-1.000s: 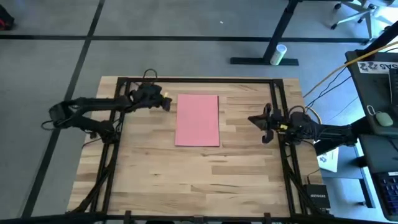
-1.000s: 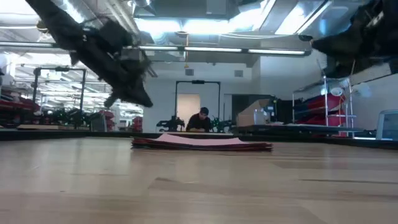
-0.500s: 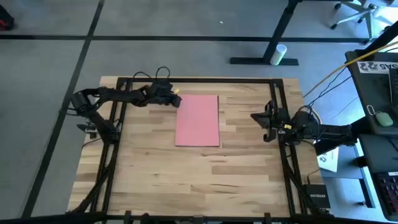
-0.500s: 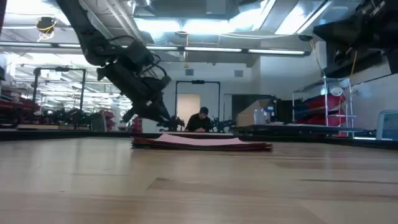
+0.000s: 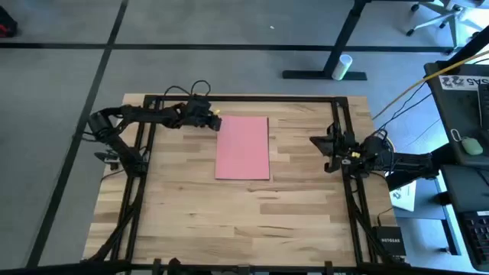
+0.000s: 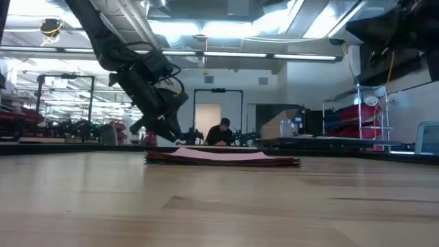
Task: Organize paper
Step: Move the pink paper to the top left of the table
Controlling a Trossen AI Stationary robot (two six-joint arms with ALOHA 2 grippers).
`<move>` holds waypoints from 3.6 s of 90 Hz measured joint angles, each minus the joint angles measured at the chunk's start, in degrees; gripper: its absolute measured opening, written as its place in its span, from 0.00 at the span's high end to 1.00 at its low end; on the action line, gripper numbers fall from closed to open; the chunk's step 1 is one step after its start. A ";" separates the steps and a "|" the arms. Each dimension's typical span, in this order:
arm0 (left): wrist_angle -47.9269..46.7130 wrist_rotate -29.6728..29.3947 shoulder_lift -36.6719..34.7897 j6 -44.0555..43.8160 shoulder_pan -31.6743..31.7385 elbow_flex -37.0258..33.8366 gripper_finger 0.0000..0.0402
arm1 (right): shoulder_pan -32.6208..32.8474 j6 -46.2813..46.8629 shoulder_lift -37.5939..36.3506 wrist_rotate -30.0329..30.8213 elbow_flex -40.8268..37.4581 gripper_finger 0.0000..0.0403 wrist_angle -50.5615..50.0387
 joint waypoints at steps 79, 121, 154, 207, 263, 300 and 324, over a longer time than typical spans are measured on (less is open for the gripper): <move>7.68 3.08 8.05 -0.40 0.51 0.07 0.96 | 0.00 -0.48 0.02 1.00 0.00 1.00 -1.07; 4.25 3.92 0.25 0.73 0.40 0.04 1.00 | 0.00 -1.25 0.02 1.00 0.00 1.00 -2.18; -5.56 2.16 -4.15 2.74 1.42 0.04 1.00 | 0.00 -1.29 0.02 1.00 0.00 1.00 -2.18; 3.44 3.27 2.22 -3.42 1.43 0.04 1.00 | -0.02 -2.63 0.02 0.98 0.00 1.00 -2.11; 5.34 3.50 4.33 -3.42 3.24 0.04 0.81 | -0.01 -2.82 0.02 0.82 0.00 1.00 -2.12; 6.96 4.74 6.39 -1.65 3.18 0.04 0.82 | -0.01 -3.04 0.02 0.87 0.00 1.00 -2.11; 6.85 5.63 6.39 3.51 2.28 0.04 0.99 | -0.02 -3.06 0.02 0.93 0.00 1.00 -2.11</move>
